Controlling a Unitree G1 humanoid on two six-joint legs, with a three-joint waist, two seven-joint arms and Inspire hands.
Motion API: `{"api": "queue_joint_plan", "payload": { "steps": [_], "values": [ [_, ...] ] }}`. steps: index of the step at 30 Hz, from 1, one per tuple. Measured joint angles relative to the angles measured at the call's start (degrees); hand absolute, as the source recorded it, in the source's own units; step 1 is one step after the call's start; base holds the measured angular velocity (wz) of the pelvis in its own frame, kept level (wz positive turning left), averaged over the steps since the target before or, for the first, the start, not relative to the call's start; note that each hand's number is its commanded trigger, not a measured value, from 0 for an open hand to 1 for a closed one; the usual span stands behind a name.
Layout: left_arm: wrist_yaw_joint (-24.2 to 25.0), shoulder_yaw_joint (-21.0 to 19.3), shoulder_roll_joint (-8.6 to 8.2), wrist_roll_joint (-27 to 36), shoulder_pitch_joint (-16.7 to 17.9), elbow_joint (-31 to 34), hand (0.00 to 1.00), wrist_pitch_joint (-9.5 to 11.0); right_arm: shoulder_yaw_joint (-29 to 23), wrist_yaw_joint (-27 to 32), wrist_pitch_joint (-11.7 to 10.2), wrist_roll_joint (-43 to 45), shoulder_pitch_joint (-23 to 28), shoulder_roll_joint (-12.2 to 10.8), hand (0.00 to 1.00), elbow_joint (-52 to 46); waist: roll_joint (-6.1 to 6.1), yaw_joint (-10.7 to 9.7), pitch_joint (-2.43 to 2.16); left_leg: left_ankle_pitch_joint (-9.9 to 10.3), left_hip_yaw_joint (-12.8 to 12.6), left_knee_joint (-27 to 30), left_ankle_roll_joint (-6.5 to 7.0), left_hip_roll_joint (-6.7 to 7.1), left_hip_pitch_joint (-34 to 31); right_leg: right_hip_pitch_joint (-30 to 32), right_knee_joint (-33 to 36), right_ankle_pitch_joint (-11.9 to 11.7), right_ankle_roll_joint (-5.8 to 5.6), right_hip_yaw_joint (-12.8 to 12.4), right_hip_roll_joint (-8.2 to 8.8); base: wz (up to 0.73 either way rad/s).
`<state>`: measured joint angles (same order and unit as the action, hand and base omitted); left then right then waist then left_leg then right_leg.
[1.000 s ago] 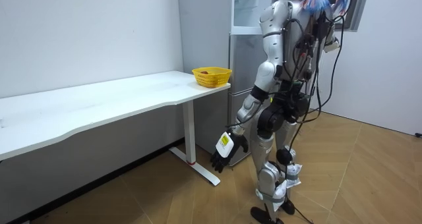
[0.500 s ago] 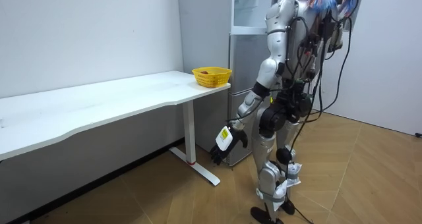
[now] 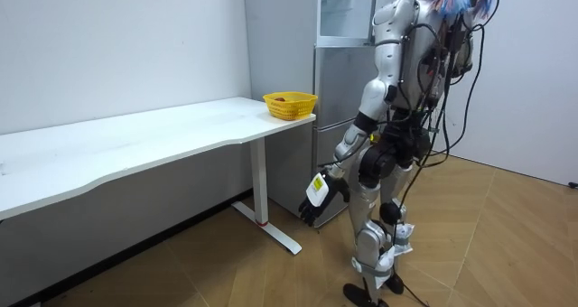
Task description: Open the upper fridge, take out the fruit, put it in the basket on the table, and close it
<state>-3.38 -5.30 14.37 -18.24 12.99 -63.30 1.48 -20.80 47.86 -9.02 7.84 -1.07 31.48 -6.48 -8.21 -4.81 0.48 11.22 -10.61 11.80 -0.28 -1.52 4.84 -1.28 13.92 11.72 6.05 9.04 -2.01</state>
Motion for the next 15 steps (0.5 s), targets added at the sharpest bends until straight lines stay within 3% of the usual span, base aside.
{"api": "queue_joint_plan", "payload": {
  "steps": [3,7,15],
  "values": [
    [0.0,0.2,0.07,0.0,-0.7,-0.8,0.0,0.2,0.7,-0.7,-2.1,1.6,0.0,0.0,0.0,-2.5,-0.72,1.3,0.12,0.1,0.0,0.1,-0.21,-0.27,-0.1,-0.4,-0.6,-0.4,0.24,0.6,-0.11,0.02],
    [-0.2,2.2,0.22,0.0,-1.3,-1.0,0.0,0.2,1.8,-2.6,-5.1,2.3,0.0,0.0,0.0,-5.8,-0.7,2.1,0.12,0.7,0.2,1.0,-0.28,-0.76,-0.6,-1.1,-1.7,-0.6,-0.02,1.5,-0.1,0.13],
    [-1.2,2.3,0.26,-0.3,-1.4,-1.4,0.0,0.2,3.5,-5.0,-6.3,3.8,0.1,-0.1,0.0,-5.7,0.58,2.8,0.0,0.9,0.5,0.9,-0.11,-0.73,-0.3,-1.9,-2.3,-0.9,-0.2,2.0,-0.06,0.03]
  ]
}}
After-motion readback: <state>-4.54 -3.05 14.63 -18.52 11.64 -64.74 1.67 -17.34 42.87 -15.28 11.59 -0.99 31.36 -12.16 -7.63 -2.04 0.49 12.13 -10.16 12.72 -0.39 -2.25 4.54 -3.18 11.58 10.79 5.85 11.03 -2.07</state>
